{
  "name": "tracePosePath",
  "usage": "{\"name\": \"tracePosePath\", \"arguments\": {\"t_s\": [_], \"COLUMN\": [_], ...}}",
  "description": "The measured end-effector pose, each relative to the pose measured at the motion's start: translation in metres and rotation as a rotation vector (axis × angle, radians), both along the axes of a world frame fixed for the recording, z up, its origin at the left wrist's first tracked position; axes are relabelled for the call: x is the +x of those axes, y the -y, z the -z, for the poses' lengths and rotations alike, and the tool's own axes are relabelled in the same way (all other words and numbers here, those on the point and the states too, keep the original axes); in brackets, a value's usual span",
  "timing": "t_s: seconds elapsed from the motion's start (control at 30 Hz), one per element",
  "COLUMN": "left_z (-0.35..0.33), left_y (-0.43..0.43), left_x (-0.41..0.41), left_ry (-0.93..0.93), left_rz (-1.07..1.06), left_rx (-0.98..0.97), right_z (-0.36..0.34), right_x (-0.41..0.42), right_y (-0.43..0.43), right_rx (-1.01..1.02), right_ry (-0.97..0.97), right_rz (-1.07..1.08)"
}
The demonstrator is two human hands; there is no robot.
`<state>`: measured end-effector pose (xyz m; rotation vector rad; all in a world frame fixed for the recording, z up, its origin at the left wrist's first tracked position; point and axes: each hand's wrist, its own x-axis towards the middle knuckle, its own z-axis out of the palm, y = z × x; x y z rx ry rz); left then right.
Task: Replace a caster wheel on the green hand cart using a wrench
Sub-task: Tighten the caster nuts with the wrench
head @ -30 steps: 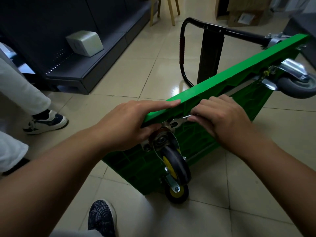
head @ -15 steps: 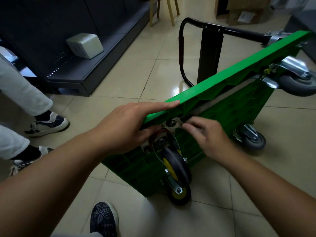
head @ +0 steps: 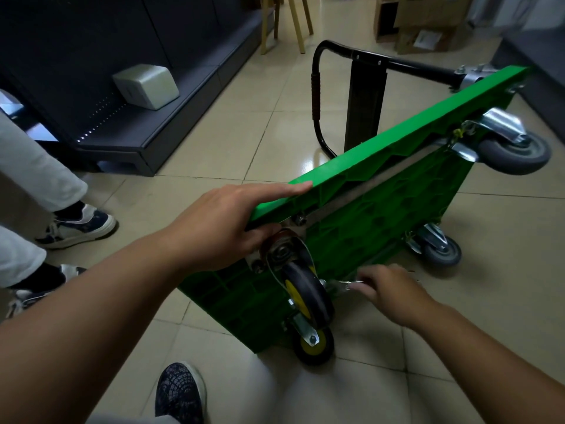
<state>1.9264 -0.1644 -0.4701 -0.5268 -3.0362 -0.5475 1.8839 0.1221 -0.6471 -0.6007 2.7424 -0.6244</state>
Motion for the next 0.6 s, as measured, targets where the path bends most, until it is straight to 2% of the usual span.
{"name": "tracePosePath", "arguments": {"t_s": [0.03, 0.07, 0.17, 0.27, 0.43, 0.6], "left_z": [0.000, 0.001, 0.001, 0.001, 0.002, 0.000], "left_y": [0.000, 0.000, 0.000, 0.001, 0.000, -0.001], "left_x": [0.000, -0.001, -0.001, -0.001, 0.000, 0.000], "left_ry": [0.002, 0.005, 0.002, -0.016, -0.022, -0.020], "left_rz": [0.000, -0.001, -0.007, -0.005, -0.012, -0.015], "left_rx": [-0.001, -0.002, 0.000, 0.003, -0.016, -0.026], "right_z": [-0.006, -0.017, -0.066, -0.115, -0.138, -0.133], "right_x": [-0.005, -0.011, -0.022, -0.028, -0.027, -0.031], "right_y": [-0.010, -0.017, -0.018, -0.008, 0.012, 0.026], "right_rx": [0.127, 0.119, -0.151, -0.208, -0.173, -0.187], "right_ry": [-0.055, -0.118, -0.413, -0.713, -0.842, -0.915], "right_rz": [-0.003, -0.003, -0.039, -0.172, -0.306, -0.258]}}
